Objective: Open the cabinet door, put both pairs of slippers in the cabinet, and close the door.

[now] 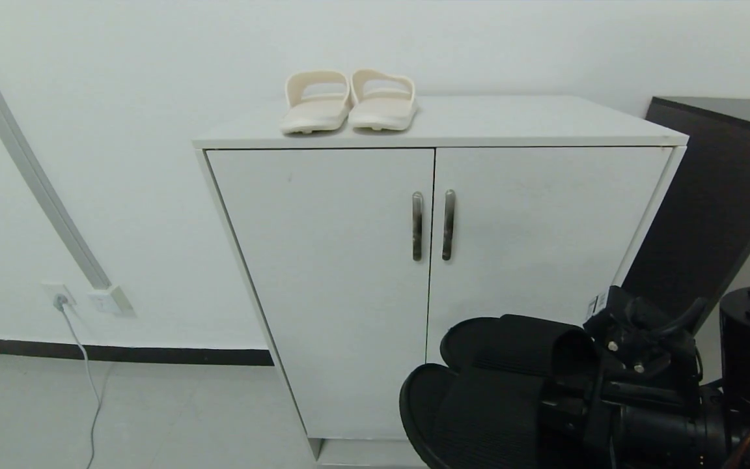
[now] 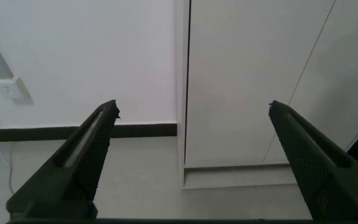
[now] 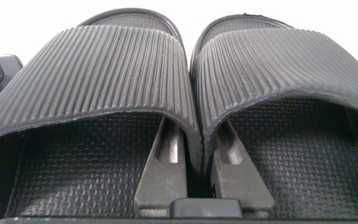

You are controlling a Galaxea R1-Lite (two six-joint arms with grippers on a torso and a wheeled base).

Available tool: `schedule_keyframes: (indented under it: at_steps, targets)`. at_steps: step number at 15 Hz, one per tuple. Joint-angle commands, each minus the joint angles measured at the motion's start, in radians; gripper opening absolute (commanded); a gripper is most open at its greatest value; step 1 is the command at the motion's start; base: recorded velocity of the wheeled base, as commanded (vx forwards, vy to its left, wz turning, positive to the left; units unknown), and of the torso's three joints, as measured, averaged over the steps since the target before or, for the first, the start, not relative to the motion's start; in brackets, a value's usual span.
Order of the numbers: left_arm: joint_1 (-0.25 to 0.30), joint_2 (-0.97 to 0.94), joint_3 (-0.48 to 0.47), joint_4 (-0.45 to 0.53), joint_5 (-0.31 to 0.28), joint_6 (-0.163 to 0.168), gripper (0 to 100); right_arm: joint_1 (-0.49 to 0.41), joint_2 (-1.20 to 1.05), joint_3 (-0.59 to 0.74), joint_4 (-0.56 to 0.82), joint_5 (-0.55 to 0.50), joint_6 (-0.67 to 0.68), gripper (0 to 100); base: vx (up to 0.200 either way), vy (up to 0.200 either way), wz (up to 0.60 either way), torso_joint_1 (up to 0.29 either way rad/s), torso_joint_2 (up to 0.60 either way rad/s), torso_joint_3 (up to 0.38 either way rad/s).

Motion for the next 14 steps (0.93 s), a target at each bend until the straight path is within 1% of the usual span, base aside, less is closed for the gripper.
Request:
schedule_keyframes:
  at_steps: [1,4,8,9,10,11,12,13,14]
  targets:
    - [0.000,0.000,0.000,0.000,0.000,0.000,100,0.000,0.004,0.002,0.000,0.000,-0.001,0,0.000,0.000,0.00,-0.027,0.43,0.388]
    - [0.000,0.000,0.000,0.000,0.000,0.000,100,0.001,0.002,0.002,0.000,0.000,-0.001,0,0.000,0.000,0.00,-0.022,0.41,0.388]
    - [0.000,0.000,-0.002,0.002,0.000,0.000,100,0.001,0.002,0.010,0.000,0.000,-0.001,0,0.000,0.000,0.00,0.000,0.10,0.101]
    - [0.000,0.006,-0.002,0.002,0.000,0.006,100,0.001,0.002,0.010,0.000,0.000,-0.001,0,0.000,0.000,0.00,0.000,0.00,0.000]
    - [0.000,0.012,-0.005,-0.001,0.000,0.025,100,0.001,0.001,0.010,-0.003,0.000,-0.001,0,0.000,0.000,0.00,0.000,0.00,0.000]
    - [0.000,0.004,-0.011,-0.004,0.000,0.069,100,0.001,0.004,0.010,-0.008,0.000,-0.001,0,0.000,0.000,0.00,0.000,0.00,0.000]
    - [0.000,0.024,-0.063,-0.004,0.000,0.080,100,0.001,0.004,0.011,-0.009,0.000,-0.001,0,0.000,0.000,0.00,0.000,0.00,0.000]
    - [-0.001,0.073,-0.126,-0.001,-0.006,0.060,100,0.001,0.004,0.011,-0.011,0.000,-0.001,0,0.000,0.000,0.00,0.000,0.00,0.000]
    - [-0.008,0.198,-0.193,-0.003,-0.026,0.025,100,0.003,0.005,0.011,-0.011,0.000,-0.001,0,0.000,0.000,0.00,0.000,0.00,0.000]
